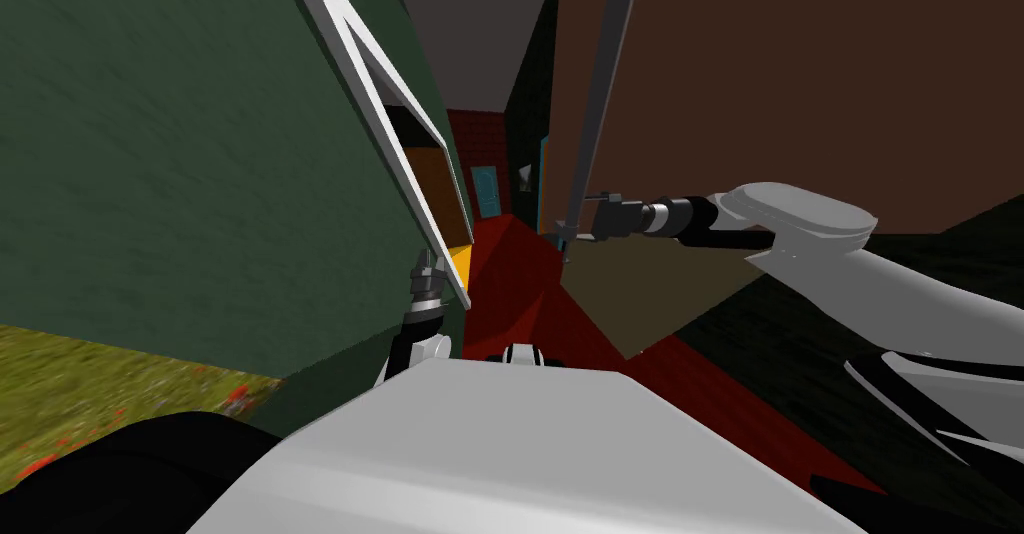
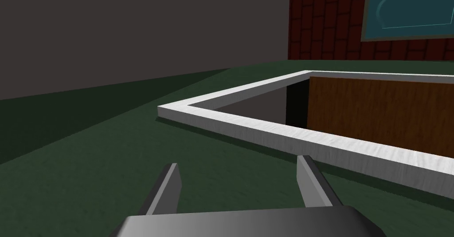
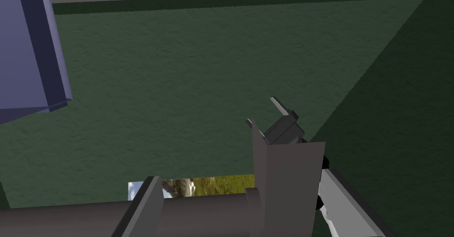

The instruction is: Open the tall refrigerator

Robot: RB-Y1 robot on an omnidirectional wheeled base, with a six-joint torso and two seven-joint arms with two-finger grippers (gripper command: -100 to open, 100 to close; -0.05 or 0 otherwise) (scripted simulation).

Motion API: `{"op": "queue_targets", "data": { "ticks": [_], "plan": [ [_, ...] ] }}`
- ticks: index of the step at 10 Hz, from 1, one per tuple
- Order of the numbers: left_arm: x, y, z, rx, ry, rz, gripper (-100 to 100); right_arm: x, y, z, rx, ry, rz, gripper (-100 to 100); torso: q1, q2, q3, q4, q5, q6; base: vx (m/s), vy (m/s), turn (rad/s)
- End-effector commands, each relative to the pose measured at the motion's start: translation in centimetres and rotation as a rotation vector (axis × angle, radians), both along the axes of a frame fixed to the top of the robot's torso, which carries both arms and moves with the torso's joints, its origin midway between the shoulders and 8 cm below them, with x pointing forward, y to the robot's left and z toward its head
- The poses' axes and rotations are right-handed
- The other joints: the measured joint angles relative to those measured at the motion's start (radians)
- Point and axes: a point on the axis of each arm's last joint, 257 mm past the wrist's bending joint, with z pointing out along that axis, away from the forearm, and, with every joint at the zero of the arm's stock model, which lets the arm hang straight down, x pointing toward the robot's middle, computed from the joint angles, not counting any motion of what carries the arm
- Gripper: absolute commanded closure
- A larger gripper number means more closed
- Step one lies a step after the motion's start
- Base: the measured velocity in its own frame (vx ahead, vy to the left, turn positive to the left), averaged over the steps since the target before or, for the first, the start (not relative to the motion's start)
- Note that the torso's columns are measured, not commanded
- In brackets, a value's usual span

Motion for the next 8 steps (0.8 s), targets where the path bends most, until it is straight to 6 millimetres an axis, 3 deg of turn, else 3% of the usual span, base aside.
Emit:
{"op": "queue_targets", "data": {
  "ticks": [1,6,8],
  "plan": [
    [0.0,0.0,0.0,0.0,0.0,0.0,0,1.6,-3.0,1.2,-0.008,-0.005,-0.062,-100,-0.001,-0.002,-0.003,0.0,0.001,-0.003,-0.099,0.034,0.216],
    [0.0,0.0,0.0,0.0,0.0,0.0,0,3.8,-8.7,3.5,-0.001,-0.006,-0.165,-100,-0.006,0.016,0.006,0.012,0.002,-0.004,-0.089,0.03,0.204],
    [0.0,0.0,0.0,0.0,0.0,0.0,0,4.1,-9.1,3.5,0.005,-0.001,-0.178,-100,-0.004,0.018,0.008,0.015,0.004,-0.004,-0.051,0.012,0.059]
  ]
}}
